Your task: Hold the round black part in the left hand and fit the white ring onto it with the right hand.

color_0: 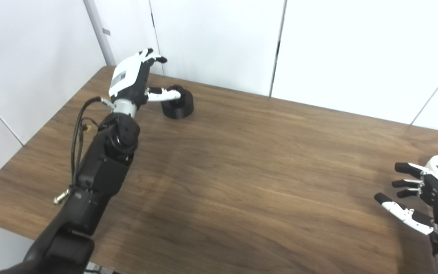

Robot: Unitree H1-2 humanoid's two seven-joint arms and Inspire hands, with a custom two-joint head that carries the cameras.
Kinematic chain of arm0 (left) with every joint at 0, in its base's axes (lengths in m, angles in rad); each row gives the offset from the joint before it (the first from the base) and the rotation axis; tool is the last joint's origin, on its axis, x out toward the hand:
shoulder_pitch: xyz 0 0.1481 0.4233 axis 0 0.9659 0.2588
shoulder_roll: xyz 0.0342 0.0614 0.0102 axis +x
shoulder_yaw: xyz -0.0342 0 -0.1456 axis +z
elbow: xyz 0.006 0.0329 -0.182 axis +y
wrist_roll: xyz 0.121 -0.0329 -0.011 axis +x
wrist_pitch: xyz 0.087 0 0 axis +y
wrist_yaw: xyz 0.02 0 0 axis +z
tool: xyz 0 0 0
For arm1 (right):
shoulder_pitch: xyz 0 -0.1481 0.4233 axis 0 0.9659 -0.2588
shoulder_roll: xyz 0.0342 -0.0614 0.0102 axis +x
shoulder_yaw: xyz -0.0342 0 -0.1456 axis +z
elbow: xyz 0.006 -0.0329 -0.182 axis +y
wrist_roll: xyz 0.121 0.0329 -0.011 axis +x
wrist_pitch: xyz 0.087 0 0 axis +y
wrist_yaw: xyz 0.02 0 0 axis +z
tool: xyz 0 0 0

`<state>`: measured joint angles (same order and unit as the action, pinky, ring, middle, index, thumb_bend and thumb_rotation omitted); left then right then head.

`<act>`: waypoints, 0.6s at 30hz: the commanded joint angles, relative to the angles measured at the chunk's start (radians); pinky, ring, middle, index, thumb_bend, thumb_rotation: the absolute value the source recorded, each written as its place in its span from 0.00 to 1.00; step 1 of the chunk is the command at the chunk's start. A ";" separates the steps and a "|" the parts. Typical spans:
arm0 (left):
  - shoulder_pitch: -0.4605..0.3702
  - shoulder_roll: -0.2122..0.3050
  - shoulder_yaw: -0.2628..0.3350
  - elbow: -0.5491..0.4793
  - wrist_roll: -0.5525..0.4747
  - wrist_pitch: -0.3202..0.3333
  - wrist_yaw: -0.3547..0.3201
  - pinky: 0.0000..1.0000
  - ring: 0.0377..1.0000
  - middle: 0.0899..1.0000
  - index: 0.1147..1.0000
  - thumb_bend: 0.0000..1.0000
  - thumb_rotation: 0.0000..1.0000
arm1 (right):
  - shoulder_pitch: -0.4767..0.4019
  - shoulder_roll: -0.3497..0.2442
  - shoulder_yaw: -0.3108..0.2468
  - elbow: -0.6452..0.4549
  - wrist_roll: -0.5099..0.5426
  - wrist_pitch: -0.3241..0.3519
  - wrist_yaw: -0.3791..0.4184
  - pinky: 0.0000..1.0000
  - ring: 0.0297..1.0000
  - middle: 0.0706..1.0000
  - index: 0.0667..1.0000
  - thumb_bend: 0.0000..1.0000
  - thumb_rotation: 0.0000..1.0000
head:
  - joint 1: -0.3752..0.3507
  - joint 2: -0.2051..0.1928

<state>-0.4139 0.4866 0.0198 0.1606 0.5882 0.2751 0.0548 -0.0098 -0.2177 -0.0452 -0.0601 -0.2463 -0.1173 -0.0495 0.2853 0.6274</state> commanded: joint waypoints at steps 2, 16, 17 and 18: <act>-0.054 0.035 -0.007 0.004 0.020 0.006 0.011 0.85 1.00 0.97 0.76 1.00 0.39 | -0.027 -0.004 -0.008 -0.019 0.015 -0.033 -0.005 0.48 0.58 0.71 0.67 0.60 0.15 | 0.000 0.001; -0.073 0.046 -0.057 0.105 0.026 0.032 0.006 0.85 1.00 1.00 0.80 1.00 0.43 | -0.025 -0.004 -0.009 -0.022 0.015 -0.029 -0.006 0.49 0.58 0.71 0.67 0.61 0.14 | -0.003 0.003; -0.074 0.047 -0.060 0.109 0.025 0.032 0.005 0.85 1.00 1.00 0.80 1.00 0.43 | -0.024 -0.003 -0.009 -0.025 0.014 -0.024 -0.006 0.49 0.58 0.71 0.67 0.61 0.14 | -0.005 0.004; -0.076 0.048 -0.064 0.114 0.026 0.033 0.005 0.85 1.00 1.00 0.80 1.00 0.43 | -0.024 -0.002 -0.009 -0.026 0.014 -0.022 -0.007 0.49 0.58 0.71 0.67 0.61 0.13 | -0.005 0.004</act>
<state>-0.4299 0.4942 -0.0485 0.2841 0.5941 0.3074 0.0429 -0.0092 -0.2163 -0.0455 -0.0599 -0.2386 -0.1171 -0.0495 0.2792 0.6305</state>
